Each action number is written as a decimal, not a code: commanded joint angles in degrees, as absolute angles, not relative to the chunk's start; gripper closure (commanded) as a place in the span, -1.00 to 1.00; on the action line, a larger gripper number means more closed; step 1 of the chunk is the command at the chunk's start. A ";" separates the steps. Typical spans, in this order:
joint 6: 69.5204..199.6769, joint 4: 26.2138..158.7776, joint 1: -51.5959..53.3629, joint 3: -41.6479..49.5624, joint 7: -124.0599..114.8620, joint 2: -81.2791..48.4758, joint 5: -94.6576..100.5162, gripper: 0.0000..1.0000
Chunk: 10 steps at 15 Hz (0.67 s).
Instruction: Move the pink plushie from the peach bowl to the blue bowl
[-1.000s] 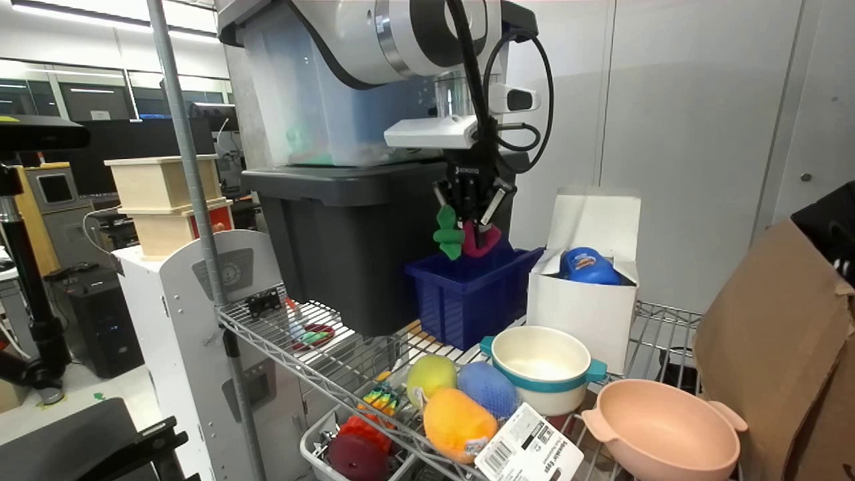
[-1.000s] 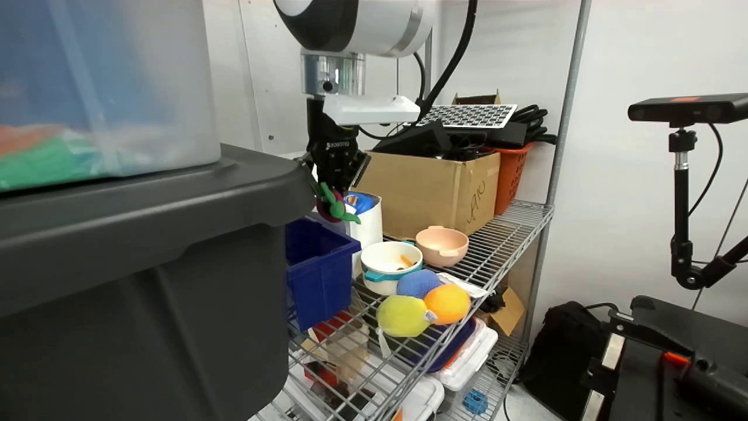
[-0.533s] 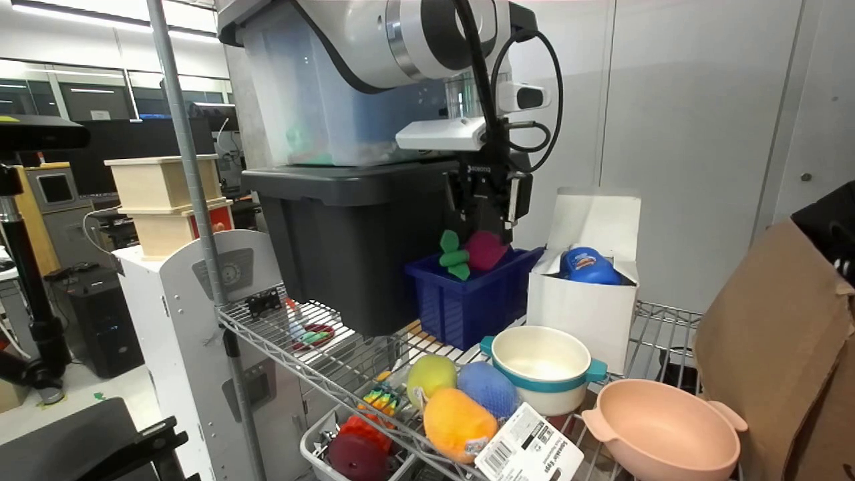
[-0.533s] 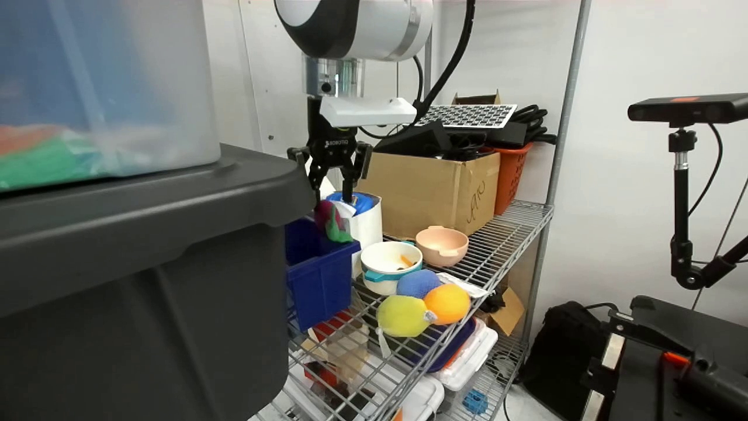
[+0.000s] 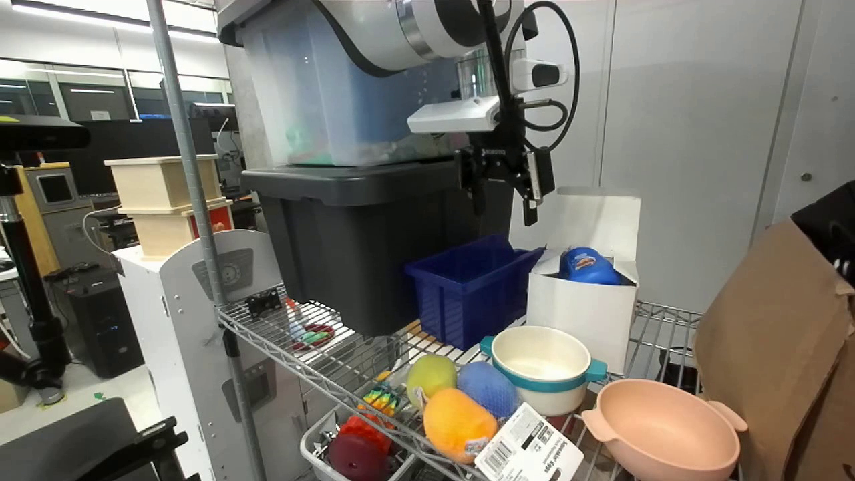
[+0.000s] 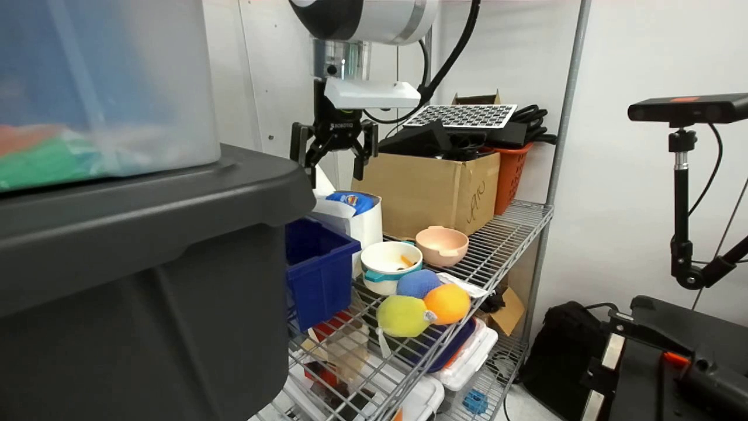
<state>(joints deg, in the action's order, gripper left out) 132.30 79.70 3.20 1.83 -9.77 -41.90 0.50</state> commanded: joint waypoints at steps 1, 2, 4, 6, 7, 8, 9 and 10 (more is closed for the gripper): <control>131.72 85.36 2.72 2.50 -10.67 -36.22 0.26 -1.00; 131.24 87.29 2.56 2.79 -10.38 -34.38 0.51 -1.00; 131.18 91.61 2.08 2.98 -9.48 -30.77 0.62 -1.00; 130.32 96.74 1.13 2.52 -7.94 -26.45 0.10 -1.00; 130.56 99.75 0.83 2.53 -7.17 -24.14 0.30 -1.00; 131.30 103.56 0.60 2.56 -6.16 -21.57 0.68 -1.00; 131.51 106.45 0.31 2.47 -5.19 -19.31 0.67 -1.00; 130.91 109.52 -0.05 2.25 -4.08 -16.74 0.30 -1.00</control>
<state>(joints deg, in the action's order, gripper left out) 131.21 98.38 1.02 2.98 -7.14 -25.92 0.53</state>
